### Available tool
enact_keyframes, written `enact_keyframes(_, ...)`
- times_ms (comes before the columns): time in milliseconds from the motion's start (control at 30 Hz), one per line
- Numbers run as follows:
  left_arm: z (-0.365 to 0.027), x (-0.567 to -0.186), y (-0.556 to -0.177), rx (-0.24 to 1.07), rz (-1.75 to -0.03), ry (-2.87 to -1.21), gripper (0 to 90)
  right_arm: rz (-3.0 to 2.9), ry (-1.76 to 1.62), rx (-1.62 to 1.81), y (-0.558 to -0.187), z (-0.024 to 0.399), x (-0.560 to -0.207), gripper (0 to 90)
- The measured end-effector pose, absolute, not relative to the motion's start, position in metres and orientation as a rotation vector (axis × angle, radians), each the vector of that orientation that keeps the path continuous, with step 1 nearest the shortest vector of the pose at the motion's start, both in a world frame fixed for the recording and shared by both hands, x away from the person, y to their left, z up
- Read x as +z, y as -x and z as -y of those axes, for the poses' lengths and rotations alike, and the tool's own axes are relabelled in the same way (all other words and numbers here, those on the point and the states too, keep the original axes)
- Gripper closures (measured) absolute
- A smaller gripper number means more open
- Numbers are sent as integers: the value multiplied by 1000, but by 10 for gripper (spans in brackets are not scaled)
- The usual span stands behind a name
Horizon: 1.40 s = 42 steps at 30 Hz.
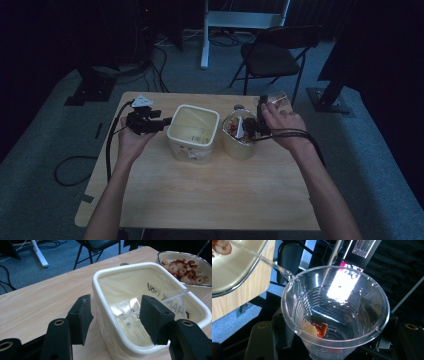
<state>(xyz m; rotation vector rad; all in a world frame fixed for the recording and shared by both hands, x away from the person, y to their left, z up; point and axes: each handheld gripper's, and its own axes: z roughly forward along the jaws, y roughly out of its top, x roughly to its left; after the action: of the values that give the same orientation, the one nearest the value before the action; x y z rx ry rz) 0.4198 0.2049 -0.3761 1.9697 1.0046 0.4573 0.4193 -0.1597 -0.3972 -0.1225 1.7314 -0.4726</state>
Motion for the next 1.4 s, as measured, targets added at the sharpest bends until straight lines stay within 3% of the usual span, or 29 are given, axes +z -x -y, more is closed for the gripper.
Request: enact_keyframes(1400, -205, -376, -420, 457, -1005, -1967, 439, -1723, 139, -504, -420, 158, -401, 340)
